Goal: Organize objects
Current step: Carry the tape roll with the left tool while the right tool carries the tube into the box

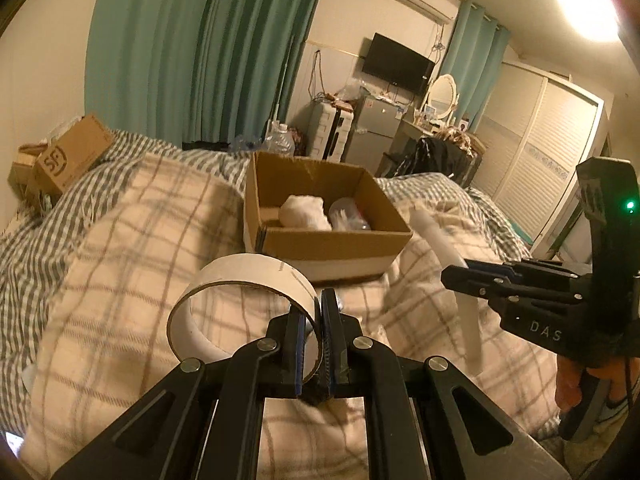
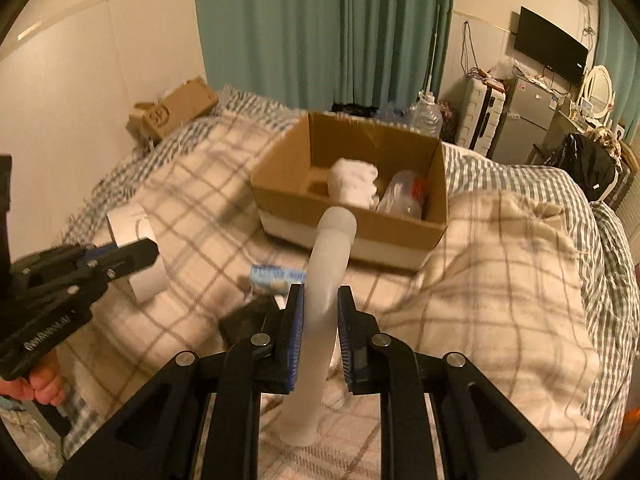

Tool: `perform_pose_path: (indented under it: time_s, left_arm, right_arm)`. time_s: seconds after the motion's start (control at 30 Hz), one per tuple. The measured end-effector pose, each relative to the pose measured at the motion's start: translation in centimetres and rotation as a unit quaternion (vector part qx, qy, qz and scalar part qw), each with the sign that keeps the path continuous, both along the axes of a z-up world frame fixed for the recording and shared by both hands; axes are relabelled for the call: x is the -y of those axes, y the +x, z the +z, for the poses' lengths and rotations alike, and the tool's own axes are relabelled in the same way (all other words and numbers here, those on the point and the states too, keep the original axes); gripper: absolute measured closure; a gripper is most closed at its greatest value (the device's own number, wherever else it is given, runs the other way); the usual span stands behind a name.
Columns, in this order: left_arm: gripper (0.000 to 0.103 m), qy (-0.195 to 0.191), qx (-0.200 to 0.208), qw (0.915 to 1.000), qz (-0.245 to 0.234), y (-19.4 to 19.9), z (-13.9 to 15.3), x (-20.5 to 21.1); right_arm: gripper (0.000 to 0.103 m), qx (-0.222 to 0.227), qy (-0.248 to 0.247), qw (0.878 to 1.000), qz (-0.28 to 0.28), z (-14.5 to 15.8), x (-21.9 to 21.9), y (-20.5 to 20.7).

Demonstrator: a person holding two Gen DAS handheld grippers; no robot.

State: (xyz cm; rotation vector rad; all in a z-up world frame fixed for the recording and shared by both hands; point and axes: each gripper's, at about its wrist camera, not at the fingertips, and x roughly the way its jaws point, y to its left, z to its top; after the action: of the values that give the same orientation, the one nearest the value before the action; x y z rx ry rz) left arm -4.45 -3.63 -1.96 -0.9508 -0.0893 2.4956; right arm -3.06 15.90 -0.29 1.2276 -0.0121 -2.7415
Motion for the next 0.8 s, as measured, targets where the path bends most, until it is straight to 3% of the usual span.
perform_pose_path:
  time_s: [0.3,0.5,0.8]
  left_arm:
    - [0.095,-0.019,-0.024,0.9994,-0.015,-3.8,3.5,-2.5]
    - [0.095,-0.027,-0.033,0.9989,-0.018,-8.0,5.5,-4.7]
    - [0.095,-0.058,-0.033,0.9975,-0.022,-15.0,4.4,-9.3]
  right_arm:
    - [0.087,-0.045,0.017,0.999,0.006,4.5,-0.8,-2.2]
    - [0.087,-0.069,0.025,0.997,0.006,7.3,-2.0,-6.5]
    - [0.087,-0.066,0.038,0.997,-0.005,6.5,-3.9,-14.5]
